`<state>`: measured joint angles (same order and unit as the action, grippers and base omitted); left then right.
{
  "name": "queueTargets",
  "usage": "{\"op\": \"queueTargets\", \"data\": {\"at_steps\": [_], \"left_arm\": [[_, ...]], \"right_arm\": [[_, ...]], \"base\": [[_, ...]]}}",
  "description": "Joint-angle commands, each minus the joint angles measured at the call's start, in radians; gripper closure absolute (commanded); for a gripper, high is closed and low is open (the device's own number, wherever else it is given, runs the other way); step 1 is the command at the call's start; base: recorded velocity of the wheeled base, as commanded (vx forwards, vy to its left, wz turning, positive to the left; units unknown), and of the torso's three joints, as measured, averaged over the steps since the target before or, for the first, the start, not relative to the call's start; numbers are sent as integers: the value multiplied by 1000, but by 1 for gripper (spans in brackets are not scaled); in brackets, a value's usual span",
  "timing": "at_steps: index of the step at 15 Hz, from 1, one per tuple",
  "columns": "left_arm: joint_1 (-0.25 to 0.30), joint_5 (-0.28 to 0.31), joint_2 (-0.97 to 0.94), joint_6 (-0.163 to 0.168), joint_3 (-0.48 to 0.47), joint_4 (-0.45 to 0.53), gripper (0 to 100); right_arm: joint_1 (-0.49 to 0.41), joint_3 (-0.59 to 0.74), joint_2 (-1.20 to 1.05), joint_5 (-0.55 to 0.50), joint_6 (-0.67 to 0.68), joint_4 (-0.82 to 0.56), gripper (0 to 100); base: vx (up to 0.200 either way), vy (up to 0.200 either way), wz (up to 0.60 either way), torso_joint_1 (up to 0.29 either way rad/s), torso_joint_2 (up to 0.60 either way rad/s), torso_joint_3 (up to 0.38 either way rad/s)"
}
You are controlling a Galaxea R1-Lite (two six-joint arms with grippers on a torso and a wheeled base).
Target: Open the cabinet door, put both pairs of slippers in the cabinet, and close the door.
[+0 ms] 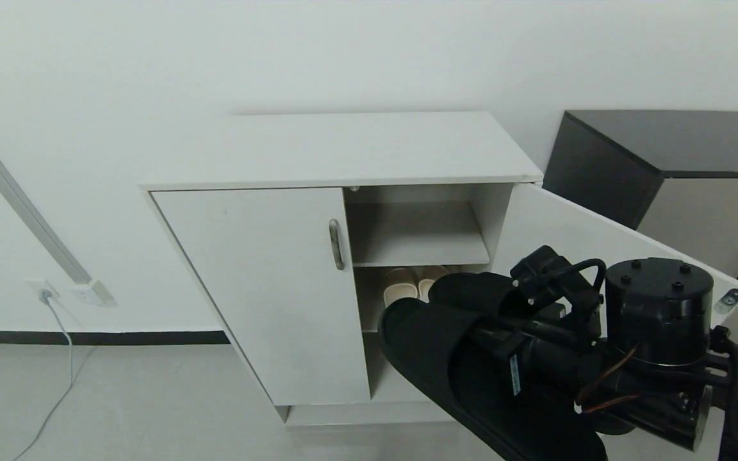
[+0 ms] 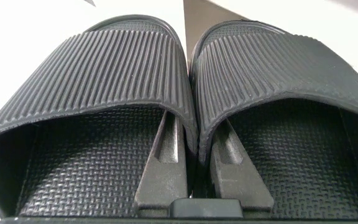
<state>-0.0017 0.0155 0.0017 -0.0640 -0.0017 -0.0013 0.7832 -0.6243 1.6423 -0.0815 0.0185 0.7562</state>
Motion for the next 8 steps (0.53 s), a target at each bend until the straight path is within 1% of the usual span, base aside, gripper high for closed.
{"op": "queueTargets", "data": {"at_steps": [1,8], "left_arm": [[0,0,1,0,0,0,100],[0,0,1,0,0,0,100]], "right_arm": [[1,1,2,0,0,0,100],[4,1,8,0,0,0,100]], "base": [[0,0,0,-173,500,320],[0,0,0,-144,475,329]]}}
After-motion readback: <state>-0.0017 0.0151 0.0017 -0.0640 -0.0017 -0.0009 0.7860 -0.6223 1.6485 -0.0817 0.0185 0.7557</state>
